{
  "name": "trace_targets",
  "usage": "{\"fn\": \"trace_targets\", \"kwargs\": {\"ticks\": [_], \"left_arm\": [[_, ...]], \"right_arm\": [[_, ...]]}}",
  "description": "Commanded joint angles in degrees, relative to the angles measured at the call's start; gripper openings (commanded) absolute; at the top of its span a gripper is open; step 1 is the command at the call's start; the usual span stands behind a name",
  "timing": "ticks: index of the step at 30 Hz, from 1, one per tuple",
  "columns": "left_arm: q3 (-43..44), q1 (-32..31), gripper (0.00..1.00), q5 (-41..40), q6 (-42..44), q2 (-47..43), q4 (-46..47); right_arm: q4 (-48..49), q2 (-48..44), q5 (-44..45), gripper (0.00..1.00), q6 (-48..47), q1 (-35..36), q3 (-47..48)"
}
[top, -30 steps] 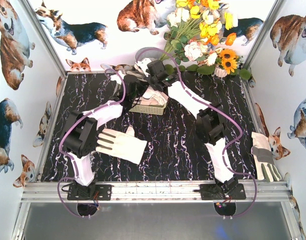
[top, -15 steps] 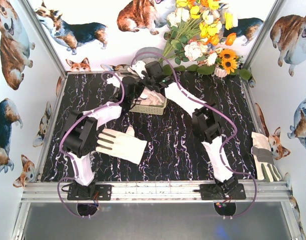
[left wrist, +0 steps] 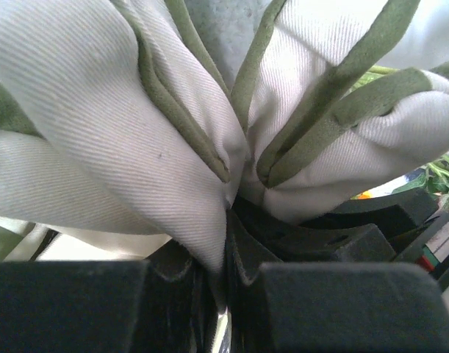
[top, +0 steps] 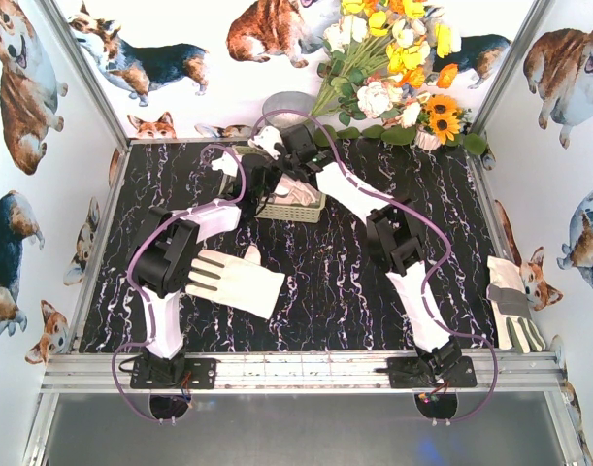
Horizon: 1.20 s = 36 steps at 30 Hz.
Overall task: Put the gloves into the storage basket
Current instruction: Place the glove in the bin.
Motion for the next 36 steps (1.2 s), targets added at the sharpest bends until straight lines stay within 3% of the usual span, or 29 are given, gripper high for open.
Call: {"fn": "trace_targets", "kwargs": {"ticks": [1,7,13,18,31,36], "left_arm": [[1.21,-1.58,0.00,6.65,-3.31,0.26,2.12],[2.09,-1.58,0.00,6.47,-5.14,1.34,2.53],[2.15,-1.53,0.00,3.78,-6.50,2.65,1.34],[1.60,-1.36,0.00,1.13,-8.87,3.50,1.00],[0.52,-1.75,0.00,-10.39,-15.34,2.20,0.68],[0.95,-2.24,0.00,-11.09,-19.23,2.87,-0.36]], "right_arm": [[9.22,0.43,1.33,0.11,-3.97,0.16,6.36],[11.15,1.39,2.07,0.17,-4.20,0.17,7.37],[13.90,0.36,6.25,0.47,-0.72,0.16,5.65],[15.53,-2.63,7.81,0.61,-0.33,0.16,3.14],[14.76,-13.24,7.31,0.63,7.09,0.25,-3.68],[14.33,-18.99,7.06,0.63,11.10,0.32,-8.83]]}}
